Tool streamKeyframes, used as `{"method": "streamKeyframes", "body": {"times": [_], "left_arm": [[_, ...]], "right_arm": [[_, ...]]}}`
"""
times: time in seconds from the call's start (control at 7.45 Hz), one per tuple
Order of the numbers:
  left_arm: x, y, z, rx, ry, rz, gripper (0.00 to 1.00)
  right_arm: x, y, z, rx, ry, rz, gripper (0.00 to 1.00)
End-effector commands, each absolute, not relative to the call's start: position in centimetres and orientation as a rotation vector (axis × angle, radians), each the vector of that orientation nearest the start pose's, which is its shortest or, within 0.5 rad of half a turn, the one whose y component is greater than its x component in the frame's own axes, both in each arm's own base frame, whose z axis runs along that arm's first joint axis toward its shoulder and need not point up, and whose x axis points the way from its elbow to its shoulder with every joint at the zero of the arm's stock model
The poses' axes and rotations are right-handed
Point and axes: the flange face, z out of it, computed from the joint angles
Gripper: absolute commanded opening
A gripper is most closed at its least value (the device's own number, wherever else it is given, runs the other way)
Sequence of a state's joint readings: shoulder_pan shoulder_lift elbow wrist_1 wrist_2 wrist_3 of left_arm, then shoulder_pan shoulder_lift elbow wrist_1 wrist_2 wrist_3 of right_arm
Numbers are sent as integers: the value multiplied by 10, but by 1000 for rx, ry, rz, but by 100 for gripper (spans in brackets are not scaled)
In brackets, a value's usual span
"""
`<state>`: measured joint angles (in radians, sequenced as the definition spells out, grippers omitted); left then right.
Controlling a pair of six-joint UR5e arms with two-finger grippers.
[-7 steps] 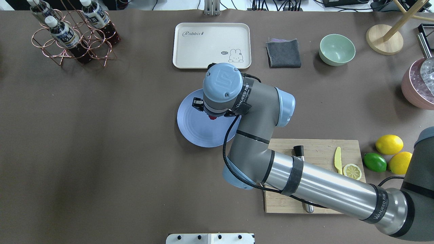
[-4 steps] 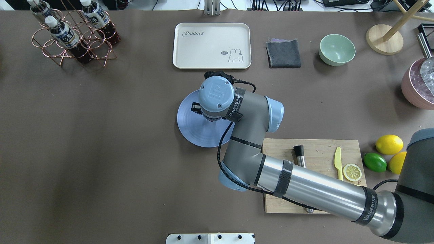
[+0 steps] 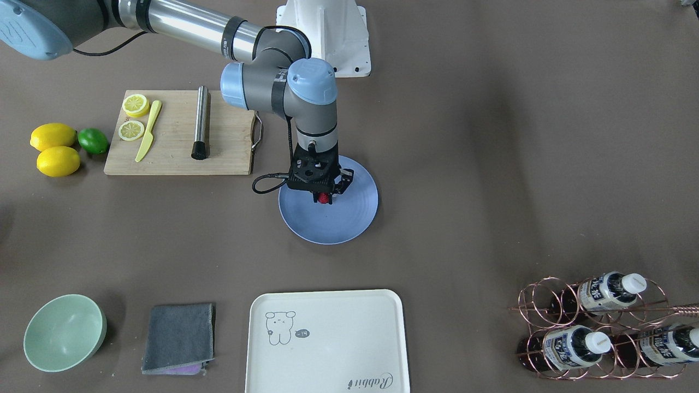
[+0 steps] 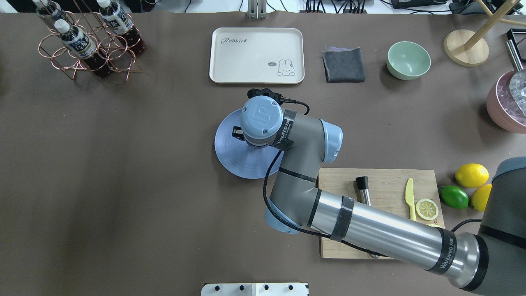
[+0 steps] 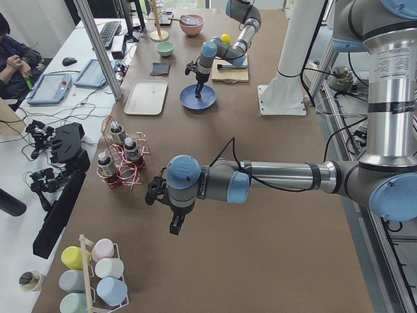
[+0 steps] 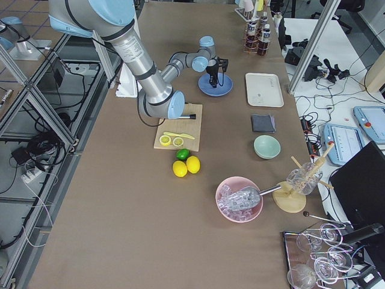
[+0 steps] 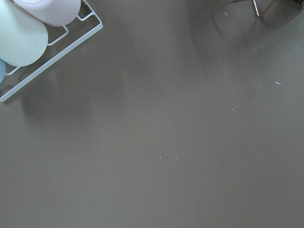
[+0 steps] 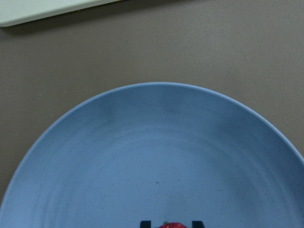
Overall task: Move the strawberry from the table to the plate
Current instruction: 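Lower the strawberry onto the plate and open the right gripper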
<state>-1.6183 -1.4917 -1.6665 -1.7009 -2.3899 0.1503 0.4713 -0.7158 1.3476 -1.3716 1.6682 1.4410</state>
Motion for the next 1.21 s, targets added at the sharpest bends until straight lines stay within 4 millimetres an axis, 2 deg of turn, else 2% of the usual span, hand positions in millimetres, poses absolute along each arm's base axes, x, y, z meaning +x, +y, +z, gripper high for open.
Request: {"method": "streamKeyframes", "body": {"times": [0.0,0.27,0.4,0.54,0.67,0.8,0.94,1.07], "left_arm": [[-83,-464,633,221,800,158,98],[-84,-463,634,220,800,155,98],[-84,-463,634,220,800,155,98],[-84,-454,641,208,803,148,98],[-87,-452,642,206,803,138,98],[-92,-451,641,208,801,124,98],[-95,-450,641,210,800,117,98],[-96,-450,641,209,800,114,98]], "right_arm": [[-637,-463,205,158,-819,277,100],[-635,-462,200,159,-830,275,100],[-628,-464,190,171,-849,262,100],[-607,-480,183,166,-865,273,100],[-578,-505,185,158,-875,243,100],[-535,-537,206,139,-876,219,100],[-477,-565,238,148,-869,165,100],[-407,-589,278,149,-868,114,100]]}}
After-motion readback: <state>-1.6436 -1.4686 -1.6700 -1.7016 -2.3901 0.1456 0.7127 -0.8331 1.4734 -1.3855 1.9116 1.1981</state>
